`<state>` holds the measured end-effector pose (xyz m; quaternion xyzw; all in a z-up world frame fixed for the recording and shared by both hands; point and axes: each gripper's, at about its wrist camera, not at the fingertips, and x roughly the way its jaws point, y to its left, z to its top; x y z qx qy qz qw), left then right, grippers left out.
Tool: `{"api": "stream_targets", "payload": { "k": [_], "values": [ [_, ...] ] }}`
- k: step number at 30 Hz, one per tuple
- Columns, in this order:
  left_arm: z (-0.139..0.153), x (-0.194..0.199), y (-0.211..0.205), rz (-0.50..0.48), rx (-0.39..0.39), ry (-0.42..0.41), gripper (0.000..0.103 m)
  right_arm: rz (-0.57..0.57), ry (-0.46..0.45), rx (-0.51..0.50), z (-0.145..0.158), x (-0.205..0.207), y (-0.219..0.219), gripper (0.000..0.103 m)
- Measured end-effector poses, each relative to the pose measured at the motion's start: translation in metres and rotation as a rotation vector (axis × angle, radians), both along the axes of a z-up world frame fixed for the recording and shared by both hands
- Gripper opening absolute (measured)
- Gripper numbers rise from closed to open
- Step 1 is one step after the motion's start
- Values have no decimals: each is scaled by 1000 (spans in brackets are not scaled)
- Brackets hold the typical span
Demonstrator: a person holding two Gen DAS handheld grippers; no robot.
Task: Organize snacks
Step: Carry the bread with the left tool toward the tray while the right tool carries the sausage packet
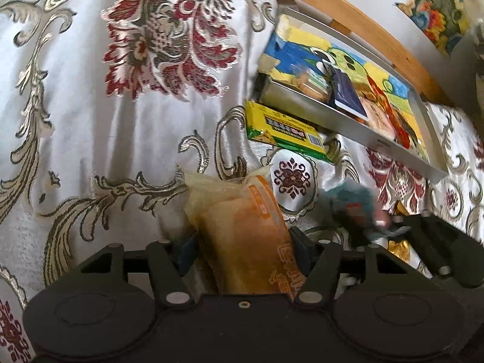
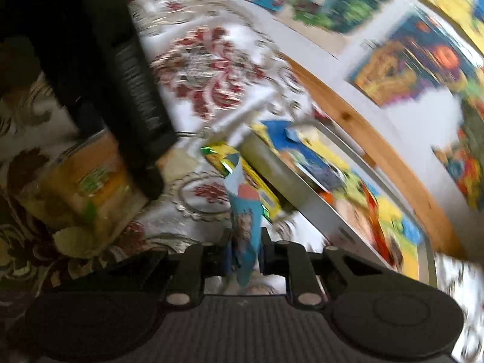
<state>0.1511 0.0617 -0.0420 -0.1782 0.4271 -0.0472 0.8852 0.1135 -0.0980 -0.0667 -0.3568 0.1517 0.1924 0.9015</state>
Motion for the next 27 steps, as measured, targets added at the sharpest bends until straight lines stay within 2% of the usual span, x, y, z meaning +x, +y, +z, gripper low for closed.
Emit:
{"api": "stream_targets", "payload": {
  "k": [8,10,14,18,21,27],
  "values": [
    [-3,-2,-12,-61,86,-12,70,-173,108,291,30,-26,-49,18],
    [-3,-4,-13,-59,93,-20,69,-177,110,300,31,-31,-53,18],
    [0,-12,-11,-40,54,-27,59,-186,108,328,39,-34,-55,18],
    [5,-26,-18,-69,40,-59,50,-196,116,360,46,-42,-56,18],
    [7,-37,-26,-95,37,-75,49,-206,133,398,50,-48,-60,18],
    [11,-57,-27,-93,-38,-108,48,-224,139,454,59,-56,-69,18]
  ]
}}
